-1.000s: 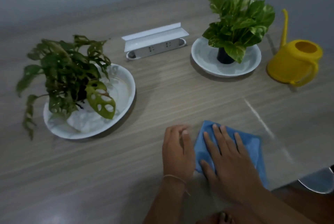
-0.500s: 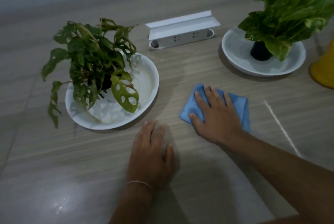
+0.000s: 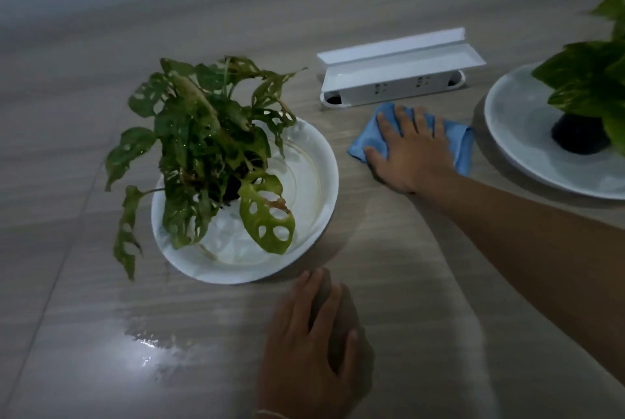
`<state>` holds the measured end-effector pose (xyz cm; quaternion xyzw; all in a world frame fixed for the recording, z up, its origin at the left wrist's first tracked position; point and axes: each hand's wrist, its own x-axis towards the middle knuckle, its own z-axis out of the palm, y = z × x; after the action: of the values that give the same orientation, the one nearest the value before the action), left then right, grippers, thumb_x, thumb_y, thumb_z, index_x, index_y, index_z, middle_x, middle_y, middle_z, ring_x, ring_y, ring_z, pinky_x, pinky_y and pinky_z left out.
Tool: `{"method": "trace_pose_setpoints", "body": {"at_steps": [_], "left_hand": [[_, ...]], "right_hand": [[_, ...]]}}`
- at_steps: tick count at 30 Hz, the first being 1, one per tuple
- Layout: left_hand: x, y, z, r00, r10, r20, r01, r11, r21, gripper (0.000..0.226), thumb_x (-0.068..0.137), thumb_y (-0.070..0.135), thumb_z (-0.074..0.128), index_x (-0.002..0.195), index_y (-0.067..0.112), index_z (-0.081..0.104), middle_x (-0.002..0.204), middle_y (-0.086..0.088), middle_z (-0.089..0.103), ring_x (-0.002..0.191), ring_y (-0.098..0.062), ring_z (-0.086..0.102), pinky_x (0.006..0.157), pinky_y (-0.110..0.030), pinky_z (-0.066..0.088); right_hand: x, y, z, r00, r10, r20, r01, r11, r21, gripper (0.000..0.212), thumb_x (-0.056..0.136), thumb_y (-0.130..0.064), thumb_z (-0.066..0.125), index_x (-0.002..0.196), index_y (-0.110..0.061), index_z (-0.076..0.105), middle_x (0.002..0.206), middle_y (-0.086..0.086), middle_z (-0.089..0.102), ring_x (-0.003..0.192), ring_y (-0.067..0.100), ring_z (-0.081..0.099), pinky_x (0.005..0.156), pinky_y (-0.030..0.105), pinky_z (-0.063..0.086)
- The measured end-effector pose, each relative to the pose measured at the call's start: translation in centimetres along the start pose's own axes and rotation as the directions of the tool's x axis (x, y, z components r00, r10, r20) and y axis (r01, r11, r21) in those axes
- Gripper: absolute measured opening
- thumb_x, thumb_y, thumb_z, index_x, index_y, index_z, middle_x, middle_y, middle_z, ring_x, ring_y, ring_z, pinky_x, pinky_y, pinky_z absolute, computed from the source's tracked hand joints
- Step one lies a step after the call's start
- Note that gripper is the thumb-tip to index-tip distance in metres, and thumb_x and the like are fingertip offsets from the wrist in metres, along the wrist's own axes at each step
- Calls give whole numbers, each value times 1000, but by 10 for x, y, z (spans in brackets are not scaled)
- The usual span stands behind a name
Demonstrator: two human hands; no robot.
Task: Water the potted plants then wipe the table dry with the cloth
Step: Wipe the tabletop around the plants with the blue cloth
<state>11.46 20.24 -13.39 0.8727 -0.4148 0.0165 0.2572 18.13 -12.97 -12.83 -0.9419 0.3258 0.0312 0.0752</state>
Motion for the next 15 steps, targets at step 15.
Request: {"method": "trace_pose_setpoints", "body": {"at_steps": [15], "left_hand": [[-7,-10,3,996,81,-41,-83,994,-64,48,85,32,62,127,9,63,140,-15,57,137,-32,48,113,-45,40]], "right_hand": [[-181,-41,24,997,-56,-55,56,998,2,79,92,-67,14,162,-29,15,171,10,7,157,26,4,125,54,3]]}}
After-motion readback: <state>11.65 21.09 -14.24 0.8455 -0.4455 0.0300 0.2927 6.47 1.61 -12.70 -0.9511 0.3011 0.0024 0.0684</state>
